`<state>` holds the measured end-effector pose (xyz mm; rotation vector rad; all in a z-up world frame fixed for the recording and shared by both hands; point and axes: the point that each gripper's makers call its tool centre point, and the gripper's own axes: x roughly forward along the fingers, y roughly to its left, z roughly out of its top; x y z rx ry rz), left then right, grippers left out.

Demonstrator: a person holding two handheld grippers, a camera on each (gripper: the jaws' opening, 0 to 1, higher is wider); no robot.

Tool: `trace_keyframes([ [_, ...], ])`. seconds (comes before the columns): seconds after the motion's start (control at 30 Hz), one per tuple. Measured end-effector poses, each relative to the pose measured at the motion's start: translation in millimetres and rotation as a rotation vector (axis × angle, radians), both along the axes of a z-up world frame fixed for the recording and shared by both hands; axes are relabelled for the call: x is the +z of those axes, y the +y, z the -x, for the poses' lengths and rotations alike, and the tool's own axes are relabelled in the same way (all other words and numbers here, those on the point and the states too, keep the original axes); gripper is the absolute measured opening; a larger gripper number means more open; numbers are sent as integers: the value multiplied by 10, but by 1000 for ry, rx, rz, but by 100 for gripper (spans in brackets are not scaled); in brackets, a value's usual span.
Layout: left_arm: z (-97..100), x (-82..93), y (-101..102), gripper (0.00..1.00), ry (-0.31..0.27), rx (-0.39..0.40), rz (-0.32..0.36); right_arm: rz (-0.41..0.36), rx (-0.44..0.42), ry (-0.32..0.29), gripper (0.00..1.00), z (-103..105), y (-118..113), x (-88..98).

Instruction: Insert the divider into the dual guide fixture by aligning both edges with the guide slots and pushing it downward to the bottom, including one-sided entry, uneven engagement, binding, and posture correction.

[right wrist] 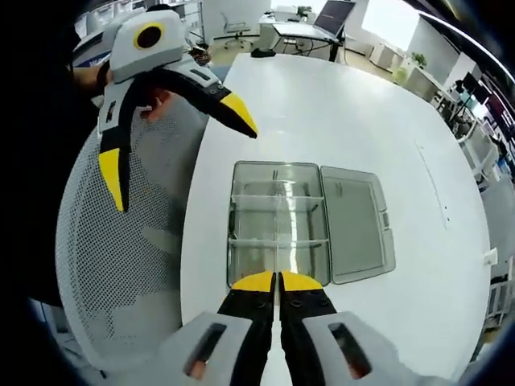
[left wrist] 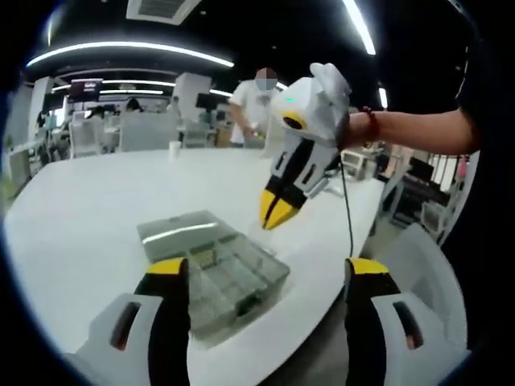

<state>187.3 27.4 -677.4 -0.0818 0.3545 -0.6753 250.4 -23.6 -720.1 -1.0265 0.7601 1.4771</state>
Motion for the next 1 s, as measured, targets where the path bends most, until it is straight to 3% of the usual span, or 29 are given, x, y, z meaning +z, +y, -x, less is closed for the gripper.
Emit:
trace_keyframes([
  [0.13, -13, 11, 15, 87, -10, 14, -3, 7, 8, -4, 0, -21, 12, -16],
  [1.0, 10, -22, 22, 82, 20, 7, 17, 34, 34, -2, 0, -41, 17, -98],
])
